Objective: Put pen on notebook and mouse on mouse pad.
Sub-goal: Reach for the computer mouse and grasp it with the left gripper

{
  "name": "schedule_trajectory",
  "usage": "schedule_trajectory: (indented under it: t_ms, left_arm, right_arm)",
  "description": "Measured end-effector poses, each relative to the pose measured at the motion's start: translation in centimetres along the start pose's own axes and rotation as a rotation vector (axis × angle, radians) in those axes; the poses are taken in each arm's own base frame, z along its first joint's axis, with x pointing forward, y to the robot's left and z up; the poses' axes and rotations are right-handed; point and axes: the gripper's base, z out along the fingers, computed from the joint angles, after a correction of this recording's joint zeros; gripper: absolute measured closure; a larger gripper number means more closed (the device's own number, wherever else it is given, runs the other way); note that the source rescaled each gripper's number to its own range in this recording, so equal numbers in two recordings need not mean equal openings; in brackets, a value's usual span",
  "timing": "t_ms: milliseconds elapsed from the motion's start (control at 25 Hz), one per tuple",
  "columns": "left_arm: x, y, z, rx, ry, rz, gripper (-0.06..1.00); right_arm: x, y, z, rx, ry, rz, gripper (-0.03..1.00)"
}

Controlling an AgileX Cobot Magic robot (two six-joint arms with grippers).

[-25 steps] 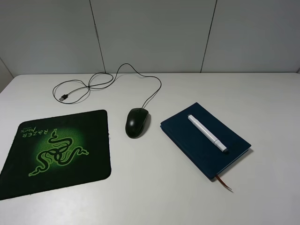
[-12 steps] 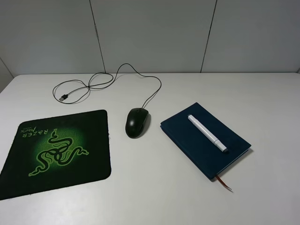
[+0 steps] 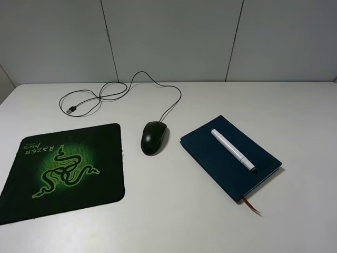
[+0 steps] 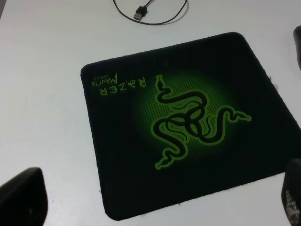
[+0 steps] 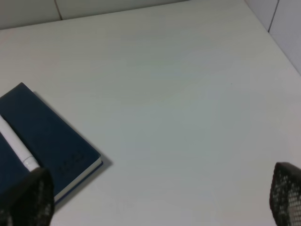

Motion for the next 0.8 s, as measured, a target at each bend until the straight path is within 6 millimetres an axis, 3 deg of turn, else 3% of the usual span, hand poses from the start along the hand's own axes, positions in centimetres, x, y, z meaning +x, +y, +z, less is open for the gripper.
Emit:
schedule_trajectory:
  t_ms: [440, 560, 800]
  left_arm:
    - [-0.3, 0.0, -0.4, 0.000, 0.012, -0.001, -0.06]
    - [-1.6, 0.1, -0.6, 0.003, 0.077, 0.000, -0.06]
    - [-6.4, 0.3, 0.0, 0.009, 0.191, 0.001, -0.06]
  right_arm:
    - [0.0, 0.0, 0.0, 0.000, 0.000, 0.000, -0.03]
    - [0.0, 0.0, 0.0, 0.000, 0.000, 0.000, -0.03]
    - [0.0, 0.0, 0.0, 0.000, 0.000, 0.000, -0.03]
